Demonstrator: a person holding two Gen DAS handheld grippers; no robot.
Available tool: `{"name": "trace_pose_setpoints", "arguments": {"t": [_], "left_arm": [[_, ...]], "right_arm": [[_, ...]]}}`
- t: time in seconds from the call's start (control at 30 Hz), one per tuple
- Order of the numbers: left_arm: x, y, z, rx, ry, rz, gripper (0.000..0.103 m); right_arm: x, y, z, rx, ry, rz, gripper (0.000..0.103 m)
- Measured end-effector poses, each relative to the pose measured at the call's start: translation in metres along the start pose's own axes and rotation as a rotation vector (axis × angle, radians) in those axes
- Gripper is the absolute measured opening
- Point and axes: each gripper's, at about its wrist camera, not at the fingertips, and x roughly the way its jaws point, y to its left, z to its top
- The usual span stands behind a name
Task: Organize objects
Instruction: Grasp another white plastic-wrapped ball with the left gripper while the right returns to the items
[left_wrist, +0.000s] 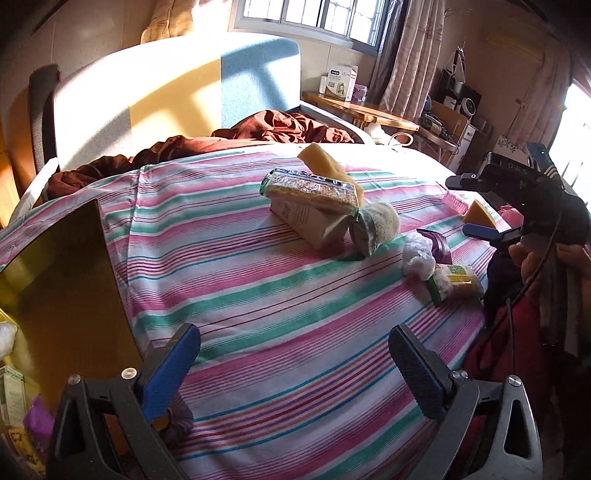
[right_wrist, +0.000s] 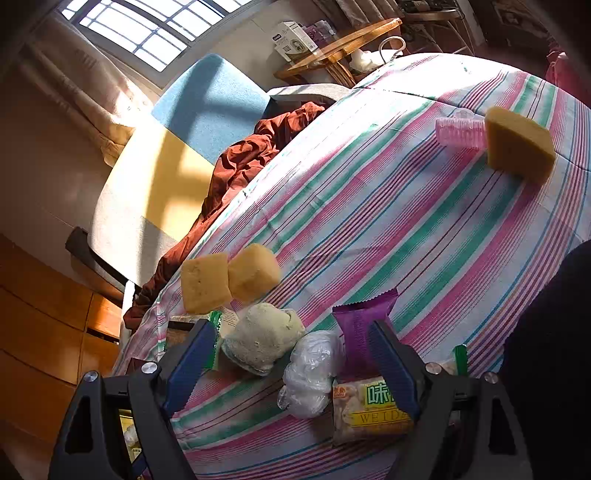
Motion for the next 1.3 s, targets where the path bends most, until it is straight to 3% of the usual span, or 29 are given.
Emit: {"name": "trace_pose_setpoints", "arguments": {"t": [0.2, 0.47, 0.6, 0.8, 0.87, 0.9, 1.07, 1.2, 1.3], "left_arm": [[0.042, -0.015, 0.015, -0.030, 0.081, -0.101, 0.101], [0.082, -0.059, 0.047, 0.028, 0.067, -0.200, 0.099], [0.102, -0.089, 0.060, 0.097, 0.087, -0.238, 0.077], [0.133, -0.124, 0.070, 0.155, 0.121, -0.284, 0.070], [0.144, -0.133, 0.070, 0.183, 0.130, -0.262, 0.053], [0.150, -0.135, 0.070, 0.190, 0.141, -0.255, 0.037], [0.151, -0.123, 0.062, 0.143, 0.129, -0.266, 0.034], [0.128, -0.094, 0.042, 0.101, 0.095, -0.214, 0.034], [0.104, -0.067, 0.021, 0.082, 0.047, -0.124, 0.035]], "right_arm": [[-0.008, -0.002, 0.001, 0.014, -0.048, 0.063, 0.086], [-0.013, -0.006, 0.002, 0.042, -0.091, 0.101, 0.086], [-0.014, -0.008, 0.003, 0.045, -0.100, 0.112, 0.086], [-0.011, -0.006, 0.004, 0.033, -0.083, 0.125, 0.086], [-0.011, -0.006, 0.003, 0.032, -0.080, 0.126, 0.086], [-0.010, -0.006, 0.003, 0.031, -0.077, 0.127, 0.086], [-0.005, -0.006, 0.004, 0.033, -0.054, 0.100, 0.086], [0.000, -0.006, 0.004, 0.035, -0.029, 0.060, 0.086], [0.003, -0.008, 0.004, 0.046, -0.018, 0.026, 0.086]]}}
